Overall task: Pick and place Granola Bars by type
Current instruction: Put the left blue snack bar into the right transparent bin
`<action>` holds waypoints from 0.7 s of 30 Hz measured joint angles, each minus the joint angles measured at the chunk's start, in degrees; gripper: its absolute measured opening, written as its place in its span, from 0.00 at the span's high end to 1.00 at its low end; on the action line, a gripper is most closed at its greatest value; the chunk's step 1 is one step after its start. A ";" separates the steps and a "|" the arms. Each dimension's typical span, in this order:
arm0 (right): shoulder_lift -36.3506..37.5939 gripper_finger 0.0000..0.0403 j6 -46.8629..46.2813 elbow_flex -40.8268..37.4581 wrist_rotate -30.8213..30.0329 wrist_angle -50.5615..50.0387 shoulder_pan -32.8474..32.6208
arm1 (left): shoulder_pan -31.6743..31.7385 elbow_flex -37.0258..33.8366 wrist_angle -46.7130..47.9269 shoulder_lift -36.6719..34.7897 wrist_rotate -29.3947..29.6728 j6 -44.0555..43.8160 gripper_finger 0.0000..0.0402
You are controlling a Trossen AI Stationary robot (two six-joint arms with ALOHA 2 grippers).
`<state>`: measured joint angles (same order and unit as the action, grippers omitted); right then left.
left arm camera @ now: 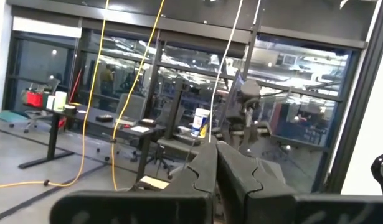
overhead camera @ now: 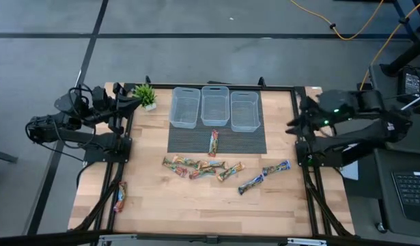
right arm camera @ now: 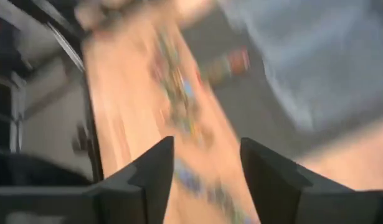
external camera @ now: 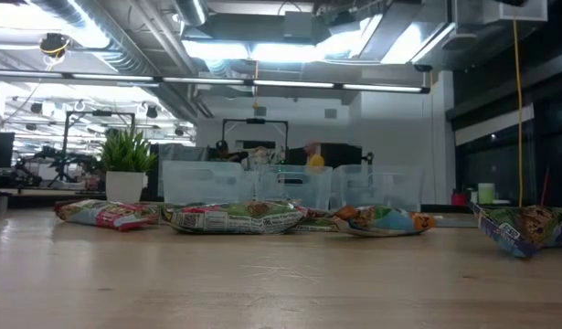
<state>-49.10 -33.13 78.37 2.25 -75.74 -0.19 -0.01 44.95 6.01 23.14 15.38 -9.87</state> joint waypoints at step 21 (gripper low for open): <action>-14.49 0.41 11.35 -23.53 15.63 -2.61 -8.99 | 0.00 0.00 3.24 0.00 0.00 2.67 0.99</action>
<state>-63.60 -21.78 54.84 17.88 -78.35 -9.18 -0.01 44.95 9.25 23.14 15.38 -7.20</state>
